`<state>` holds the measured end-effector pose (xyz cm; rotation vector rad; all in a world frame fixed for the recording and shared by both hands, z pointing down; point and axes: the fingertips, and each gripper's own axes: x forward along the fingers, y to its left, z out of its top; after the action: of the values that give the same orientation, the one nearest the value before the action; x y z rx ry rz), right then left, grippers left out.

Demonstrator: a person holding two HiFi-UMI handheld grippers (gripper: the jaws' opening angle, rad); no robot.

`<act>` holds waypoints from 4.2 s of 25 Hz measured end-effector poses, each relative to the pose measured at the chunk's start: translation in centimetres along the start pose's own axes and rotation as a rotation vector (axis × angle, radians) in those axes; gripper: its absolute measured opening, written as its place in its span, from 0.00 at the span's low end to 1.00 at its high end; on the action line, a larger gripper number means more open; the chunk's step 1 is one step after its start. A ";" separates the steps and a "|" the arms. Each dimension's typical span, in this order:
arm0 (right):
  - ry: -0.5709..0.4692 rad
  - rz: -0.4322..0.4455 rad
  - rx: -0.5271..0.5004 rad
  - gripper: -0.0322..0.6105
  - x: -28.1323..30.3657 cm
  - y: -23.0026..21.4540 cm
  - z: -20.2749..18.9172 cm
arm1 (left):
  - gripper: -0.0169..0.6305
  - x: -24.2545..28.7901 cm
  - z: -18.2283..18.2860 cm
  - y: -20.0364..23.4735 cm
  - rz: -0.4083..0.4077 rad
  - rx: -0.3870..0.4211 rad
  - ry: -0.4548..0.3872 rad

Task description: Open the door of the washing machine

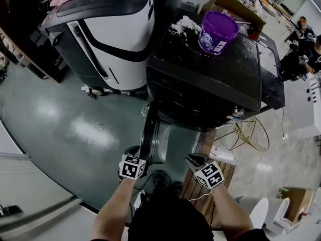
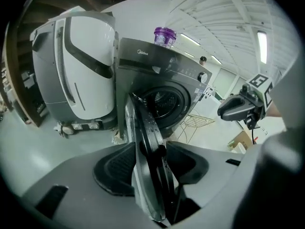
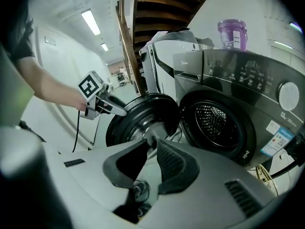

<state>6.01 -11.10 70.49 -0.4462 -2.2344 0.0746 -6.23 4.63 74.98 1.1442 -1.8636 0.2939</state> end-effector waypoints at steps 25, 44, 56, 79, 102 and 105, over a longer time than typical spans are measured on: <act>-0.064 0.075 0.029 0.10 0.4 -0.7 8.7 | 0.35 -6.0 0.4 17.6 0.277 -0.117 0.006; -0.314 0.112 0.022 0.07 -11.5 -3.8 13.7 | 0.25 -17.2 14.9 1.8 0.273 -0.002 -0.432; -0.462 0.119 -0.100 0.07 -18.4 -1.3 16.8 | 0.07 -18.8 18.9 -10.5 0.218 0.032 -0.595; -0.718 -0.031 -0.100 0.07 -26.4 0.7 26.1 | 0.05 -28.5 26.6 -10.9 0.115 0.141 -0.781; -0.768 -0.095 -0.088 0.07 -28.4 0.3 26.4 | 0.05 -30.2 26.6 -10.5 0.120 0.133 -0.812; -0.766 -0.091 -0.090 0.07 -28.3 0.5 26.7 | 0.05 -30.3 26.4 -10.1 0.125 0.121 -0.814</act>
<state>2.65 -17.74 32.36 -0.4029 -3.0179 0.1108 -8.14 1.26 33.75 1.3496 -2.6585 -0.0079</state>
